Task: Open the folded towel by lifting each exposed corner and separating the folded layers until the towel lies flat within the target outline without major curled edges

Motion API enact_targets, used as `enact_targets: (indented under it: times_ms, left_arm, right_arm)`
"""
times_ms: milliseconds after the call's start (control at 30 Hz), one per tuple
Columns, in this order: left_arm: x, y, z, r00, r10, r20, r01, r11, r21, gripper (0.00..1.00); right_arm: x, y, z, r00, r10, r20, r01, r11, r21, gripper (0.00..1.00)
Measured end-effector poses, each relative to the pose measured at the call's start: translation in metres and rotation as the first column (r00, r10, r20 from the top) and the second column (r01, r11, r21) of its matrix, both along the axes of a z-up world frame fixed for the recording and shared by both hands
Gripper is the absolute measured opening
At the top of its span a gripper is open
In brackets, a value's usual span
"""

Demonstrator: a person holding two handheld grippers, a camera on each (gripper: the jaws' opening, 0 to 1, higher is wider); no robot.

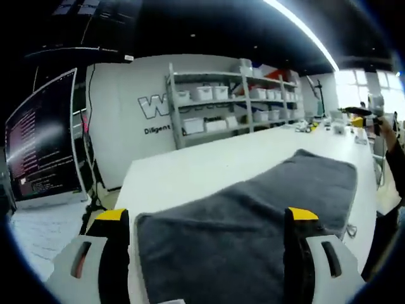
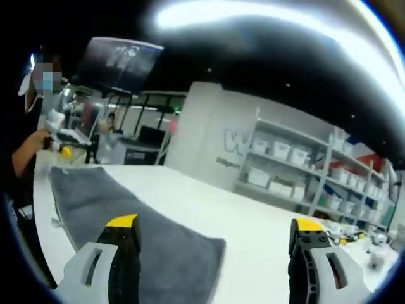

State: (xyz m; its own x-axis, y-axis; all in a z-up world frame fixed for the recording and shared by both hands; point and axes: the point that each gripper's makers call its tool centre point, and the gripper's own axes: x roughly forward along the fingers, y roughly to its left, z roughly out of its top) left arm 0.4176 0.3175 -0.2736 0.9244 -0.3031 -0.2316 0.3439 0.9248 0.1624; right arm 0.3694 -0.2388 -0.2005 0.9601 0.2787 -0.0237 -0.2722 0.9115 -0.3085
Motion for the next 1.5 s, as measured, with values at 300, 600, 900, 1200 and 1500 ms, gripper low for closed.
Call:
enact_targets:
  times_ms: [300,600,900,1200,1500]
  left_arm:
    - [0.025,-0.009,0.027,0.999,-0.039,0.027,0.04,0.998,-0.046,1.0]
    - [0.045,0.002,0.014,1.0,-0.015,-0.012,0.014,0.999,-0.045,0.99]
    - [0.087,0.032,0.017,0.994,0.106,0.004,-0.106,0.993,0.047,0.94]
    - [0.122,0.019,0.011,0.995,0.103,-0.017,-0.102,0.992,0.073,0.96]
    - [0.155,0.01,-0.016,0.991,0.091,-0.097,-0.085,0.994,0.066,0.96]
  right_arm:
    - [0.023,0.004,0.019,1.0,0.006,0.005,-0.006,1.0,-0.008,0.96]
    - [0.043,0.011,0.023,1.0,0.022,0.001,-0.022,1.0,-0.019,0.96]
    - [0.073,0.004,0.016,0.999,0.008,-0.038,-0.008,1.0,-0.021,0.93]
    - [0.105,0.006,0.018,0.998,0.016,-0.052,-0.019,0.999,-0.04,0.93]
    - [0.13,0.01,0.006,0.997,0.03,-0.074,-0.033,0.999,-0.027,0.93]
